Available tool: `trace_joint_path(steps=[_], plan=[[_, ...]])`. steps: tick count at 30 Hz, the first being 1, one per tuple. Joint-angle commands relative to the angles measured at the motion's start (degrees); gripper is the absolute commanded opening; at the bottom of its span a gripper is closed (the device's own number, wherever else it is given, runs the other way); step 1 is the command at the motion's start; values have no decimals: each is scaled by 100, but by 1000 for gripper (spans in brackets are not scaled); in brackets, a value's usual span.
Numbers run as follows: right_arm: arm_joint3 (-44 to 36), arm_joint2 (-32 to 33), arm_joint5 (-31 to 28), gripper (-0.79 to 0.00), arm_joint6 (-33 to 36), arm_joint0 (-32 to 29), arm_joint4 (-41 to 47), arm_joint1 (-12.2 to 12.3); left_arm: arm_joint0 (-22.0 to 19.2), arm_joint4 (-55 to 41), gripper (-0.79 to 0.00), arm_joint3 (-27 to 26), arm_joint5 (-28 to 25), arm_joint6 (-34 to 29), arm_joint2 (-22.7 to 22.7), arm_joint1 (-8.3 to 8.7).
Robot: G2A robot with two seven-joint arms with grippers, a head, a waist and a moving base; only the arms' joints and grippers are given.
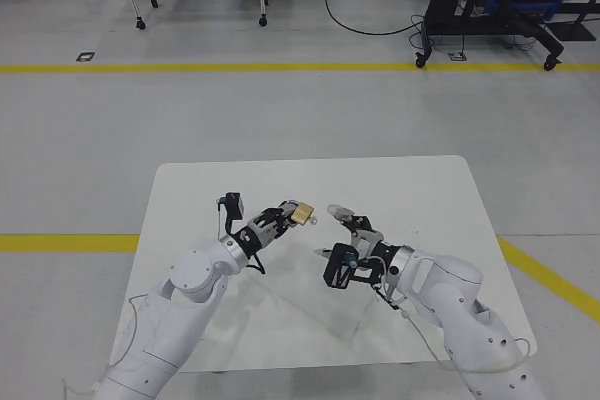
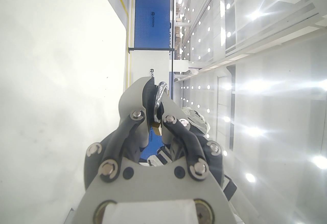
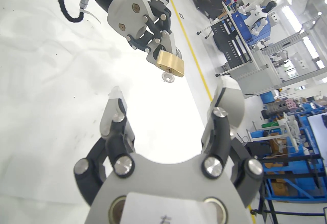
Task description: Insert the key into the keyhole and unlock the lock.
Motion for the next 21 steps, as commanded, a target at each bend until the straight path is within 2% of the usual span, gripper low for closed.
trace_joint_path(steps=[1, 9, 21], plan=[[147, -85, 19, -606, -2, 72, -94, -7, 2, 41, -785, -57, -2, -38, 1, 0], [442, -231, 188, -619, -61, 274, 0, -45, 5, 147, -785, -143, -13, -212, -81, 16], [317, -374, 593, -622, -167, 283, -560, -37, -92, 200, -785, -61, 149, -280, -12, -21]])
